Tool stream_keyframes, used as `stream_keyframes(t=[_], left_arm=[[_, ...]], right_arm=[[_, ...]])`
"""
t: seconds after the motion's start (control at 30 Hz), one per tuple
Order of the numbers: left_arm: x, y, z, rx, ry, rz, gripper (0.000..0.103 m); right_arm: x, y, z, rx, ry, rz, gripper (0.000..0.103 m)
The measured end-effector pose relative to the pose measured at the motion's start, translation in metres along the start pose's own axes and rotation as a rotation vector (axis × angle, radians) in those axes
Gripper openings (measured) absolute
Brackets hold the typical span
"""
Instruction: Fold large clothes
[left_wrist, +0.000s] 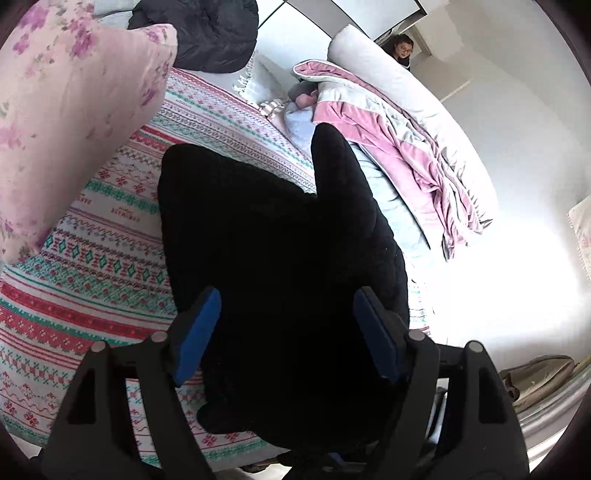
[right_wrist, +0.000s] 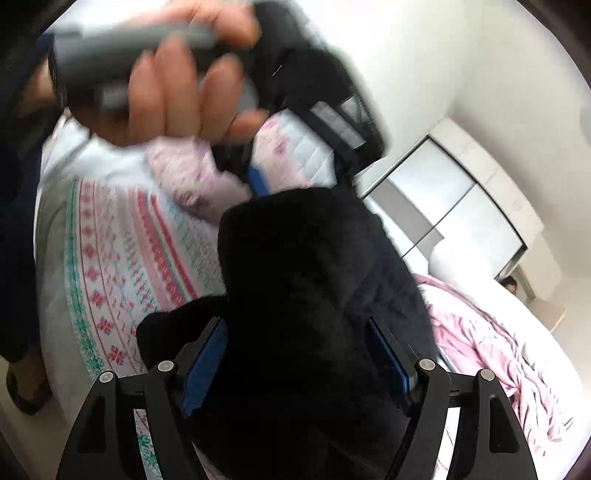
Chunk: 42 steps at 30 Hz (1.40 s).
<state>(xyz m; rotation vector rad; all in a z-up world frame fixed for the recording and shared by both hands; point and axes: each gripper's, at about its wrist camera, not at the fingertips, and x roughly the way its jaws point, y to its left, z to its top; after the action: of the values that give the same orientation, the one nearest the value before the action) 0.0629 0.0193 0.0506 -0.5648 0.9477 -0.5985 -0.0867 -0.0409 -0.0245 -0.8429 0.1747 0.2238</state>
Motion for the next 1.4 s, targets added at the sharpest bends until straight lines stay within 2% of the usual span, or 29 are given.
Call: stream_keyframes(t=[0.1,0.17,0.27,0.33,0.37,0.4,0.43,0.5,0.57,0.67,0.8,0.87,0.93,1.07,1.13,1.23,1.33,1.37,1.4], left_arm=[[0.008,-0.008,0.001,0.012,0.013,-0.008,0.077],[0.009,-0.013,0.003,0.013,0.012,-0.031,0.077],[0.007,-0.019,0.01,0.014,-0.012,-0.056,0.077],[0.008,-0.025,0.014,0.018,-0.025,-0.052,0.077],[0.011,-0.029,0.017,0.025,-0.022,-0.041,0.078],[0.014,-0.033,0.019,0.031,-0.016,-0.026,0.078],[0.019,-0.037,0.022,0.043,-0.007,-0.006,0.078],[0.025,-0.043,0.025,0.053,0.005,0.009,0.078],[0.027,-0.044,0.03,0.041,0.011,0.012,0.078],[0.023,-0.047,0.034,0.039,-0.019,0.004,0.079],[0.039,-0.055,0.028,0.091,0.025,0.067,0.079],[0.056,-0.059,0.024,0.131,0.059,0.123,0.08],[0.067,-0.06,0.016,0.149,0.031,0.199,0.08],[0.073,-0.062,0.012,0.2,-0.035,0.304,0.082],[0.081,-0.061,0.002,0.226,-0.069,0.39,0.082],[0.088,-0.066,-0.008,0.275,-0.107,0.455,0.083],[0.086,-0.051,-0.003,0.215,-0.097,0.401,0.083],[0.088,-0.045,-0.003,0.194,-0.088,0.386,0.083],[0.089,-0.038,-0.002,0.17,-0.078,0.374,0.083]], right_arm=[[0.001,-0.026,-0.008,0.078,0.03,-0.025,0.086],[0.009,-0.037,-0.021,0.105,0.068,-0.032,0.086],[0.022,-0.031,-0.03,0.05,0.127,-0.095,0.086],[0.03,-0.019,-0.033,0.001,0.143,-0.08,0.084],[0.034,-0.012,-0.035,-0.028,0.154,-0.066,0.075],[0.038,-0.007,-0.036,-0.061,0.168,-0.094,0.052],[0.04,-0.004,-0.037,-0.094,0.179,-0.133,0.041],[0.043,-0.006,-0.038,-0.093,0.194,-0.115,0.034],[0.042,-0.005,-0.04,-0.108,0.202,-0.092,0.032],[0.036,0.018,-0.045,-0.187,0.188,-0.05,0.032],[0.026,0.043,-0.048,-0.235,0.195,0.015,0.032],[0.026,0.045,-0.048,-0.226,0.209,0.029,0.032],[0.026,0.044,-0.049,-0.216,0.228,0.028,0.032],[0.025,0.029,-0.04,-0.164,0.221,0.029,0.034],[0.018,0.014,-0.033,-0.096,0.202,0.079,0.037],[0.011,-0.022,-0.027,0.046,0.203,0.247,0.04],[0.004,-0.065,-0.031,0.241,0.183,0.444,0.041],[0.001,-0.084,-0.033,0.332,0.151,0.518,0.042],[-0.003,-0.102,-0.033,0.415,0.116,0.55,0.044]])
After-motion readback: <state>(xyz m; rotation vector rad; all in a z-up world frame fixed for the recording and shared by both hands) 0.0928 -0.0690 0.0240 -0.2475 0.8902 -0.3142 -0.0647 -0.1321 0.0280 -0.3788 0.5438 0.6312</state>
